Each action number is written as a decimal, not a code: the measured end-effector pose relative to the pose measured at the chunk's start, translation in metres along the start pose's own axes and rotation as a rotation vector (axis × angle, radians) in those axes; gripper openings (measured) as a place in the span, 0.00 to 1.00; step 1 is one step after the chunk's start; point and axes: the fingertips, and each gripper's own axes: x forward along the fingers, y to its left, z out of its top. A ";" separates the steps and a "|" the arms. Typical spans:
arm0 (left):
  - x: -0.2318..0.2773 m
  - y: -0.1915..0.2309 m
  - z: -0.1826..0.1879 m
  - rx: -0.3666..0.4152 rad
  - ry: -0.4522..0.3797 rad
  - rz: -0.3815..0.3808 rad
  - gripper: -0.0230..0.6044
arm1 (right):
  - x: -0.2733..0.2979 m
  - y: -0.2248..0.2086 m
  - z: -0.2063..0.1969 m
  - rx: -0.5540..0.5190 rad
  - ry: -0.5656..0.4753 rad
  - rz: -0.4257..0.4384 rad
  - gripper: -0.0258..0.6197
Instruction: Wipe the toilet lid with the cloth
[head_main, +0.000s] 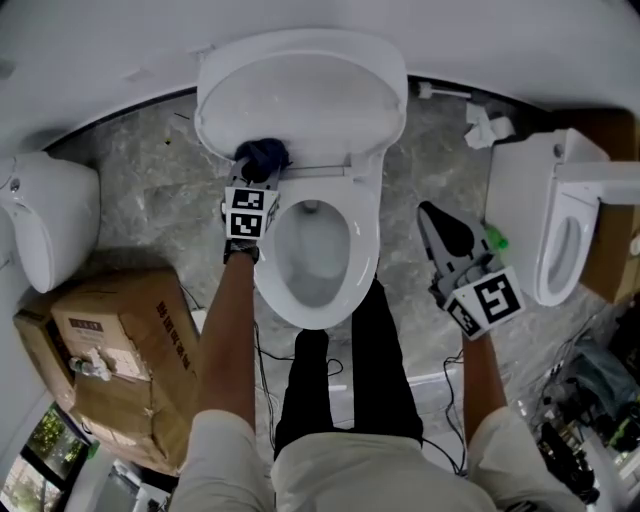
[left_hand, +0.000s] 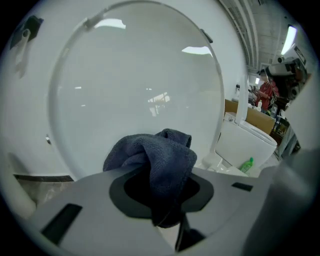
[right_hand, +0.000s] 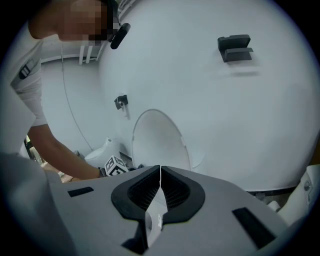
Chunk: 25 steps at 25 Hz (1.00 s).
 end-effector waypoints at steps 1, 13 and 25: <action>0.008 -0.007 -0.010 -0.014 0.035 -0.018 0.18 | 0.001 -0.001 -0.002 0.004 0.004 -0.002 0.09; 0.017 -0.056 0.040 -0.061 0.042 -0.159 0.18 | -0.025 -0.022 0.031 0.015 -0.023 -0.061 0.09; -0.070 -0.082 0.221 0.041 -0.297 -0.233 0.17 | -0.067 -0.008 0.089 0.034 -0.131 -0.091 0.09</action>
